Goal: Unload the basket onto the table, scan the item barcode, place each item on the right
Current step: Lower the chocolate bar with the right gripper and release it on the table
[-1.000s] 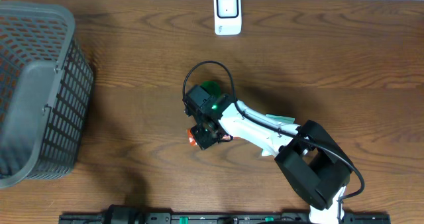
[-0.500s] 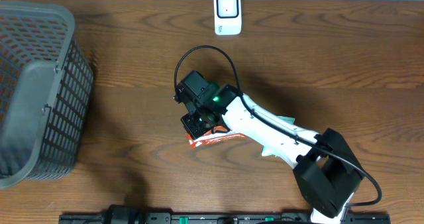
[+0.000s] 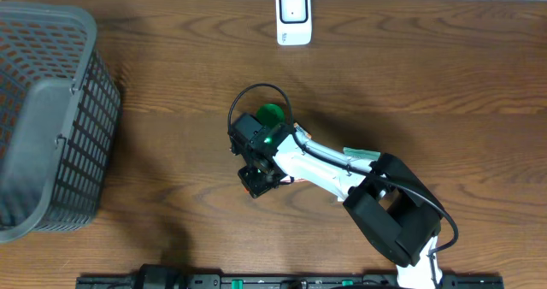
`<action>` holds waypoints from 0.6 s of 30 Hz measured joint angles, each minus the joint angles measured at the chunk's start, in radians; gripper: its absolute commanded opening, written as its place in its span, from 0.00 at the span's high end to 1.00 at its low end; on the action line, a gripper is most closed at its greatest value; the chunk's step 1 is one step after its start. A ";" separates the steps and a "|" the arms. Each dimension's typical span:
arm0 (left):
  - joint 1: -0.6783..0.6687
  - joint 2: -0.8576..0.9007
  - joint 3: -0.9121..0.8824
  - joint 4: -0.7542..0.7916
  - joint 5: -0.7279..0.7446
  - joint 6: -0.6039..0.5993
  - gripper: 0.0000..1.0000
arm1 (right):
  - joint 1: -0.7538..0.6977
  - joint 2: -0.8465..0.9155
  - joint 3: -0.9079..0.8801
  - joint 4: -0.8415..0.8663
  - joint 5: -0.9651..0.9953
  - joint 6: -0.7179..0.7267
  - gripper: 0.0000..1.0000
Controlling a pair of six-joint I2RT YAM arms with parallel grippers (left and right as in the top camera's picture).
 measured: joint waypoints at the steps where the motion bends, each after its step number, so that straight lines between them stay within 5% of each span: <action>1: 0.000 0.000 0.000 0.000 0.000 0.000 0.22 | 0.000 0.000 0.006 -0.014 0.001 0.000 0.99; 7: 0.000 0.000 0.000 0.000 0.000 0.000 0.22 | 0.000 -0.055 0.069 -0.067 0.019 -0.011 0.98; 12: 0.000 0.000 0.000 0.000 0.000 0.000 0.22 | 0.000 -0.200 0.109 -0.099 0.085 -0.017 0.51; 14: 0.000 0.000 0.000 0.000 0.000 0.000 0.22 | -0.001 -0.243 0.118 -0.126 0.117 -0.026 0.47; 15: 0.000 0.000 0.000 0.000 0.000 0.000 0.22 | -0.002 -0.253 0.121 -0.141 0.132 -0.032 0.53; 17: 0.000 0.000 0.000 0.000 0.000 0.000 0.22 | -0.006 -0.256 0.121 -0.167 0.166 -0.052 0.92; 18: 0.000 0.000 0.000 0.000 0.000 0.000 0.22 | -0.010 -0.252 0.120 -0.180 0.186 -0.053 0.99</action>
